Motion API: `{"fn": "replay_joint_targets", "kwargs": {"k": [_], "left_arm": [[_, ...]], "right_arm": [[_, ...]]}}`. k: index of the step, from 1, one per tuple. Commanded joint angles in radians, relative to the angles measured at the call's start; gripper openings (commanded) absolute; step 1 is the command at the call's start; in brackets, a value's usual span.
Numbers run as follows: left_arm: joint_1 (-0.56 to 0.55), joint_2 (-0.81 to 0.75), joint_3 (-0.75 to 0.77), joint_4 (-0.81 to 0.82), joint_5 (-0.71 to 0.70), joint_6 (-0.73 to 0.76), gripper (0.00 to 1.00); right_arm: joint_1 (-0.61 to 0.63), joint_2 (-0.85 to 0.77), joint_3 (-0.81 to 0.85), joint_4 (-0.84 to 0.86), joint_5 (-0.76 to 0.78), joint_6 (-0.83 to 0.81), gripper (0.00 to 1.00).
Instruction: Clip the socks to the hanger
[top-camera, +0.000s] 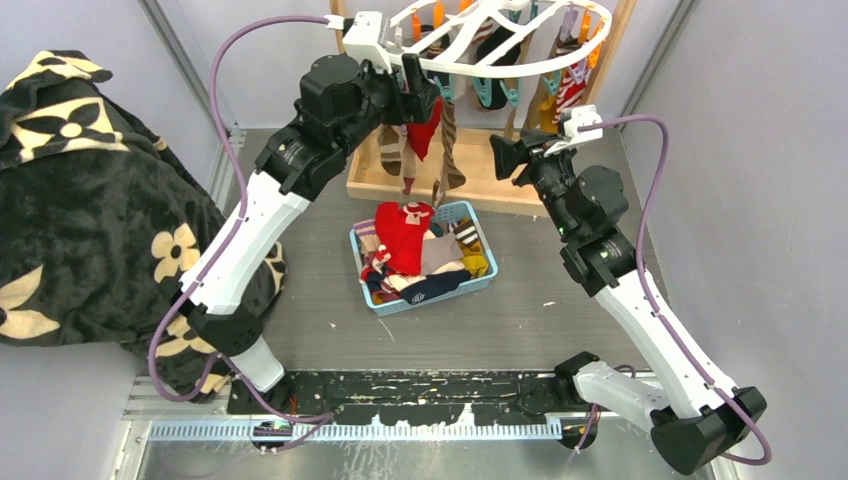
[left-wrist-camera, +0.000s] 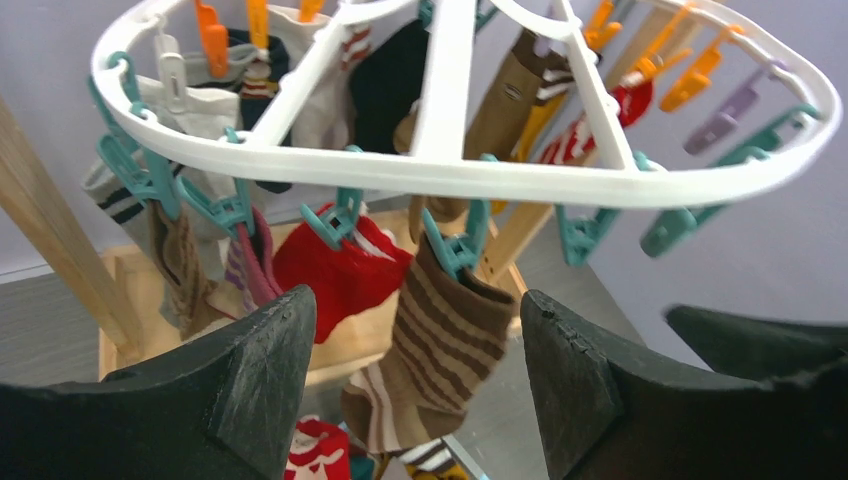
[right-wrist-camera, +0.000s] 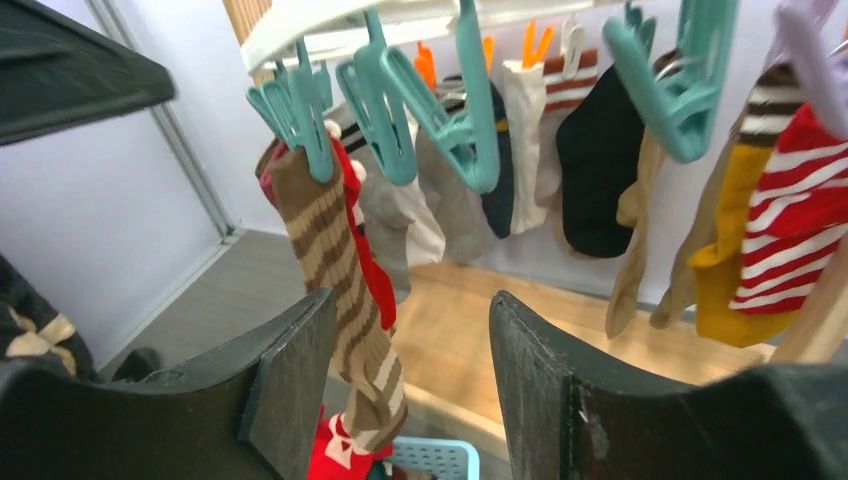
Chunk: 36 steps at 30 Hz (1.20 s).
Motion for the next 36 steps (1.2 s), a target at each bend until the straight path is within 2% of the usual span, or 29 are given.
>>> {"fn": "replay_joint_targets", "kwargs": {"k": [1,6,9,14,18,25,36], "left_arm": [[0.002,-0.060,-0.022,-0.038,0.131,0.034,0.75],[0.002,-0.045,-0.015,-0.131,0.248,0.025,0.71],[0.000,-0.039,-0.019,-0.164,0.307,0.024,0.70],[-0.017,-0.029,-0.031,-0.126,0.311,0.019,0.67],[-0.066,0.035,0.048,-0.114,0.314,0.014,0.64],[-0.126,0.174,0.206,-0.104,0.236,0.032,0.60],[-0.120,0.183,0.169,0.054,0.000,0.101,0.51]], "right_arm": [[-0.050,0.035,0.043,-0.031,-0.184,0.108,0.63],[-0.071,0.062,-0.041,0.142,-0.224,0.125,0.60],[-0.071,0.036,-0.147,0.233,-0.176,0.148,0.60],[-0.070,-0.055,-0.306,0.253,-0.043,0.191,0.65],[-0.071,-0.113,-0.385,0.228,0.014,0.227,0.67],[-0.071,-0.139,-0.427,0.232,0.033,0.255,0.68],[-0.071,-0.127,-0.416,0.238,0.009,0.261,0.68]]}}
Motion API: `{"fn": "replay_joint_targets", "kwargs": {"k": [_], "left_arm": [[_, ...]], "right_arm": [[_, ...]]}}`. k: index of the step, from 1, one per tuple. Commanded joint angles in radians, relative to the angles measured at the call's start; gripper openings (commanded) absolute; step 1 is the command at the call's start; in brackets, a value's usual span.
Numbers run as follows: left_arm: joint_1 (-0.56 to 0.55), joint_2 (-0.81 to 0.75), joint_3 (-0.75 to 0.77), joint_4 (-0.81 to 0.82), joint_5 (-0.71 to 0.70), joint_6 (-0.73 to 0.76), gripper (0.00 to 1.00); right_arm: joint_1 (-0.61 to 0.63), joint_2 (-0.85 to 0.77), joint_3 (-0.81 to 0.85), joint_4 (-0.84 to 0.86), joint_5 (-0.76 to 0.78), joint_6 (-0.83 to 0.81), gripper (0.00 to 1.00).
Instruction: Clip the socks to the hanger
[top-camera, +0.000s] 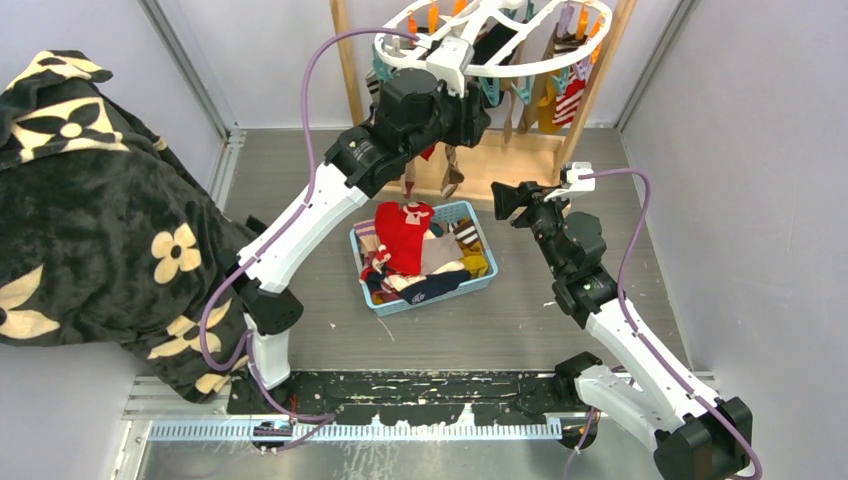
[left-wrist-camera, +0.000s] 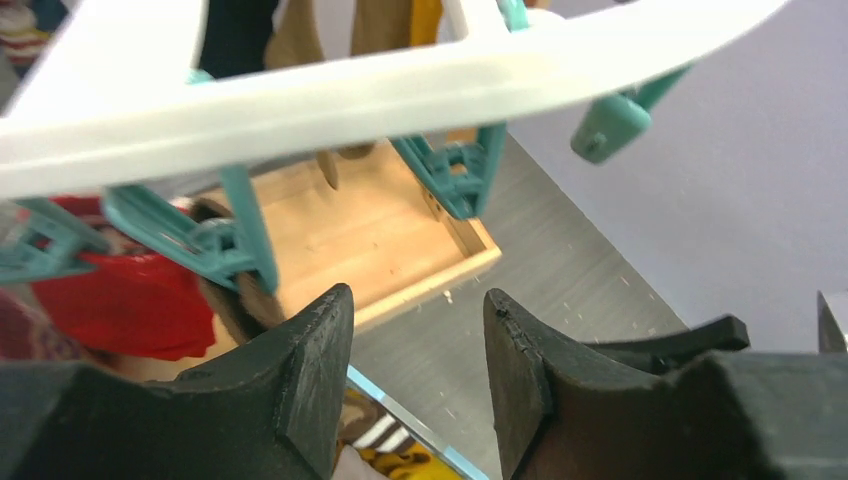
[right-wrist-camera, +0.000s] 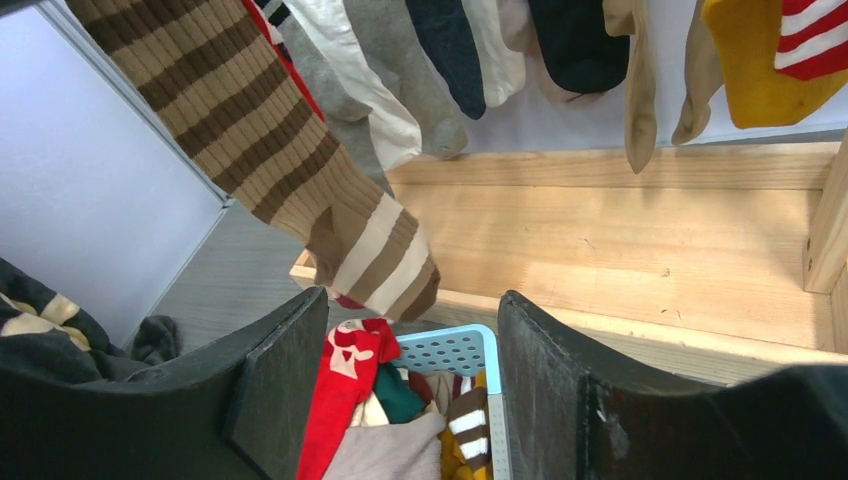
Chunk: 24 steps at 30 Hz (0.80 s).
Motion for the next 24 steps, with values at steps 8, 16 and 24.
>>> {"fn": "replay_joint_targets", "kwargs": {"k": [8,16,24], "left_arm": [[0.038,-0.077,-0.042,0.162,-0.171,0.048,0.46],[0.052,-0.097,-0.080,0.165,-0.168,0.041,0.46],[0.057,-0.116,-0.089,0.166,-0.165,0.034,0.45]], "right_arm": [[-0.003,0.012,0.030,0.095,-0.008,0.024,0.68],[-0.003,0.048,0.053,0.147,-0.012,0.032,0.68],[-0.003,0.163,0.104,0.339,-0.035,0.030,0.68]]}}
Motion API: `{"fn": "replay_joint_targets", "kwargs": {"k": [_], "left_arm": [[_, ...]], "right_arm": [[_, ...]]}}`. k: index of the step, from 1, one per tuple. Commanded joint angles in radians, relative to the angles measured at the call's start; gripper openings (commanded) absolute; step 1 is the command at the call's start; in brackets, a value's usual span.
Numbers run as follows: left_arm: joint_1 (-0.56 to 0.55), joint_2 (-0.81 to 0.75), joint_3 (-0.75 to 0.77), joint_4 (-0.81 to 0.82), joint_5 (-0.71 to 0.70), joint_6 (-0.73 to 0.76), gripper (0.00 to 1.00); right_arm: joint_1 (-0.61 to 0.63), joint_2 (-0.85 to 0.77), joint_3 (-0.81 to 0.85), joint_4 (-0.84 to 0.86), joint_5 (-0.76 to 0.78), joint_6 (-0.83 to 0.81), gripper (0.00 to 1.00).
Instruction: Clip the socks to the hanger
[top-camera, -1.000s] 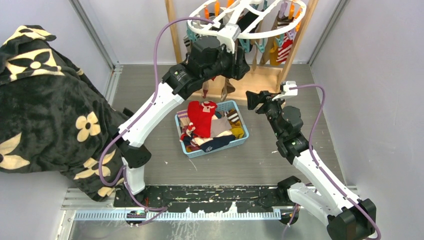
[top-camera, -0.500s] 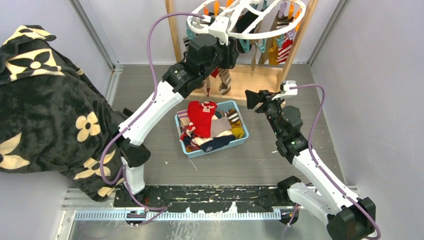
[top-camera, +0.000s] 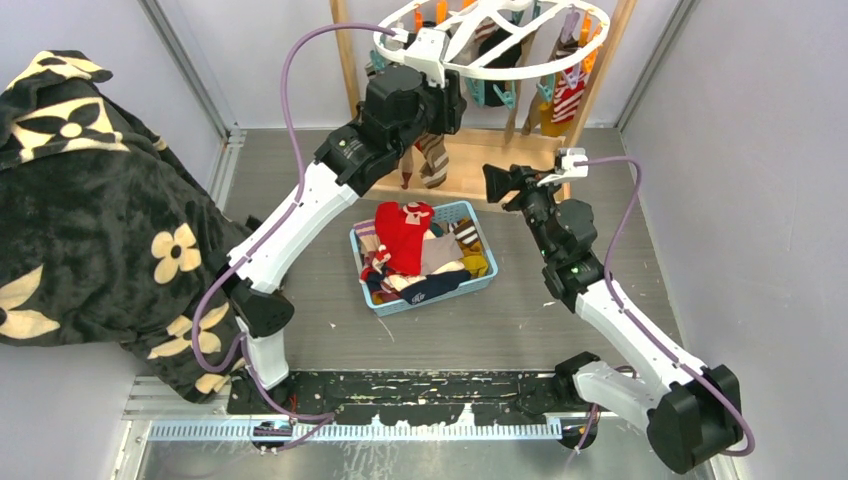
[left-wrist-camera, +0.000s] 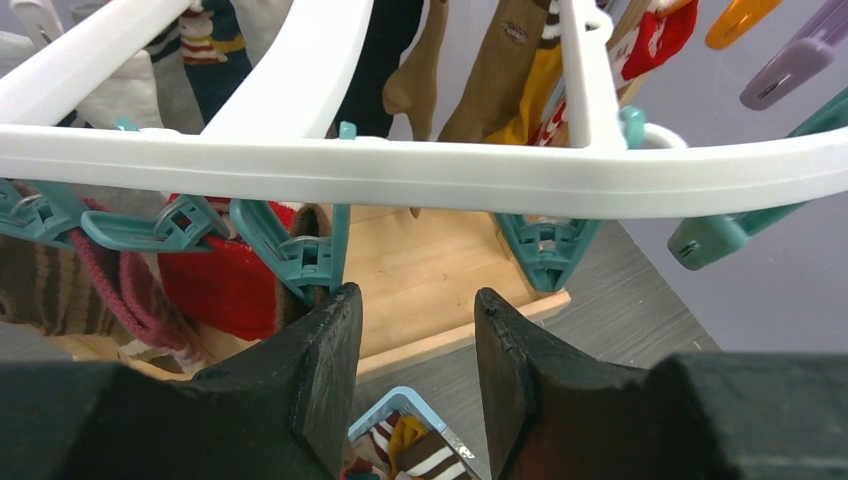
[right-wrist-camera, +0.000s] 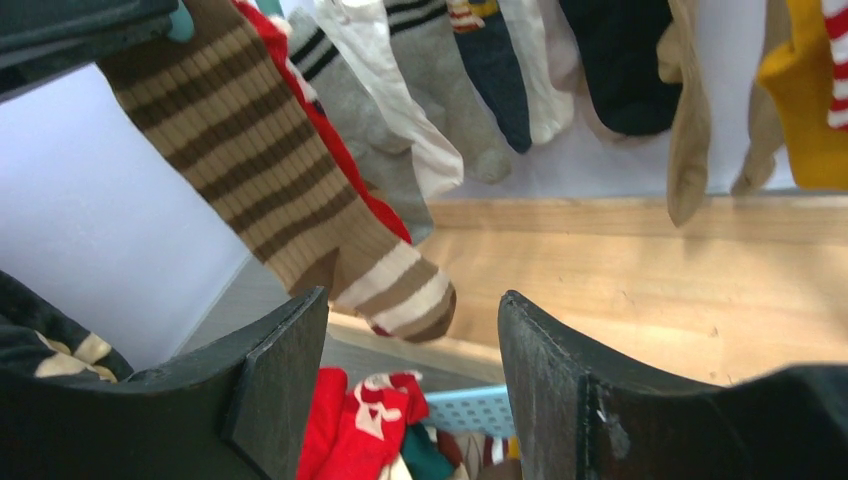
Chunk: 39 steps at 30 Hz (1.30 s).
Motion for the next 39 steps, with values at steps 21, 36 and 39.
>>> {"fn": "replay_joint_targets", "kwargs": {"k": [21,36,39], "left_arm": [[0.018,-0.101,-0.024,0.066,-0.052,0.038,0.45],[0.020,-0.109,-0.029,0.066,-0.053,0.038,0.45],[0.021,-0.112,-0.033,0.067,-0.052,0.037,0.45]], "right_arm": [[0.063,0.294,0.128,0.403,0.011,-0.009,0.69],[0.078,0.353,0.169,0.467,0.054,-0.073,0.69],[0.082,0.358,0.178,0.477,0.058,-0.085,0.68]]}}
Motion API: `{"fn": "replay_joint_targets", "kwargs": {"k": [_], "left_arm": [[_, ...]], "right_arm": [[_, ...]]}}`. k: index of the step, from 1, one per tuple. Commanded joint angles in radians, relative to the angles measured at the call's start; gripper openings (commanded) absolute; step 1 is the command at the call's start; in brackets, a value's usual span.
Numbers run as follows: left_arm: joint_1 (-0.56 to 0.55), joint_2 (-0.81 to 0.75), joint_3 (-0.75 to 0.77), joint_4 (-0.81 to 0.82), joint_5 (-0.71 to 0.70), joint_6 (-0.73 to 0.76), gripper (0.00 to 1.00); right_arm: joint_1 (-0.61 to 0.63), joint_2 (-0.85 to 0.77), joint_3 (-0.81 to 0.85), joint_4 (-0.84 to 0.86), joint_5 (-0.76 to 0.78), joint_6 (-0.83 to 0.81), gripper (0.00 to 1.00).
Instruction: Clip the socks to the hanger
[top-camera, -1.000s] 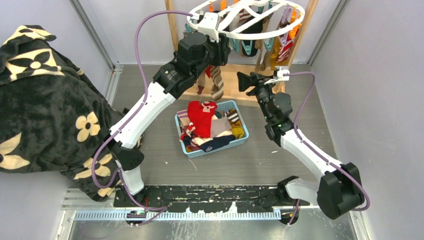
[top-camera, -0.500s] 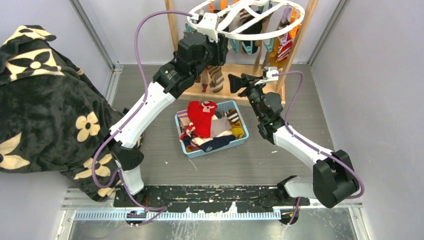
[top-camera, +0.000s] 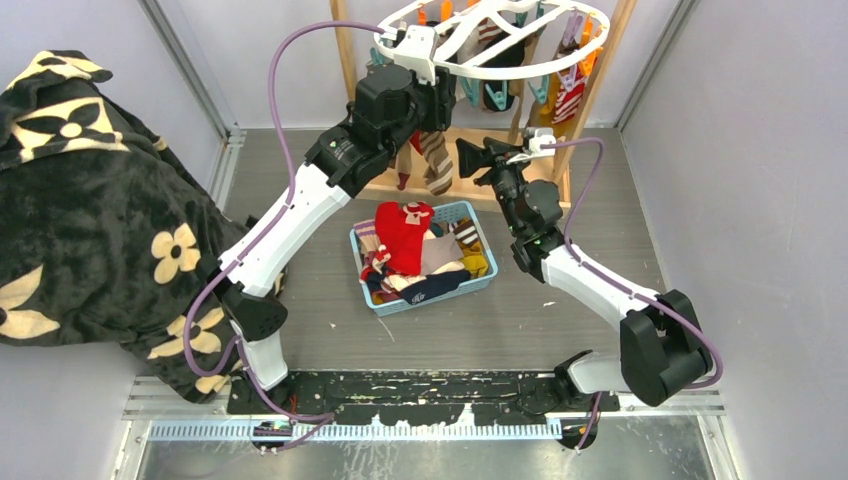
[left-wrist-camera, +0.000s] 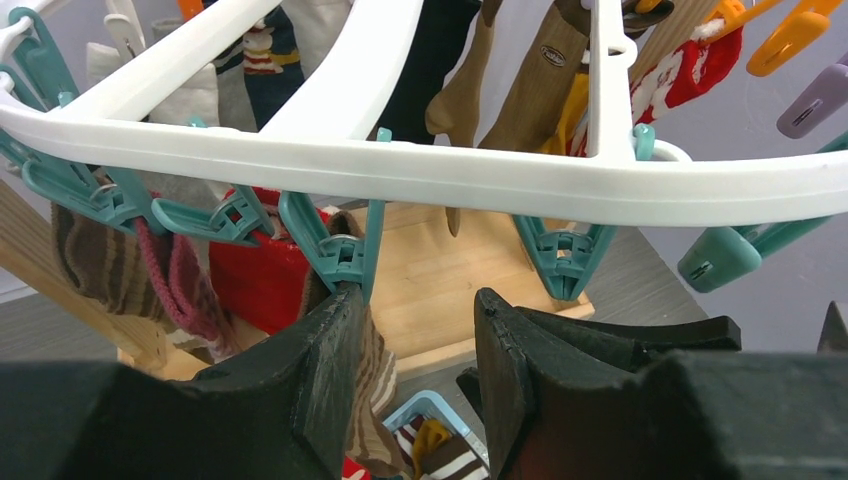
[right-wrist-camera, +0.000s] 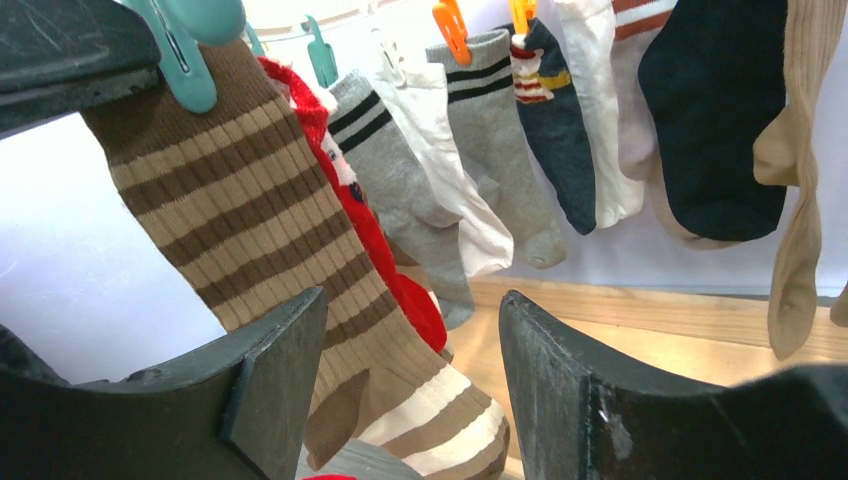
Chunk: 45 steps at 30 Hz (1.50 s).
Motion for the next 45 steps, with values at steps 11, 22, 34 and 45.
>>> {"fn": "replay_joint_targets", "kwargs": {"k": [11,22,34,45], "left_arm": [[0.011,-0.073,-0.005,0.059,-0.010,0.008,0.45],[0.013,-0.071,0.000,0.060,-0.005,0.007,0.45],[0.014,-0.074,-0.004,0.057,0.001,0.002,0.45],[0.014,-0.075,0.000,0.051,0.007,-0.006,0.45]], "right_arm": [[0.065,0.051,0.148,0.167,0.065,-0.151,0.68],[0.040,0.043,0.201,0.165,0.035,-0.172,0.72],[-0.045,0.015,0.229,0.140,-0.172,-0.050,0.76],[-0.062,0.044,0.276,0.130,-0.231,-0.039,0.65]]}}
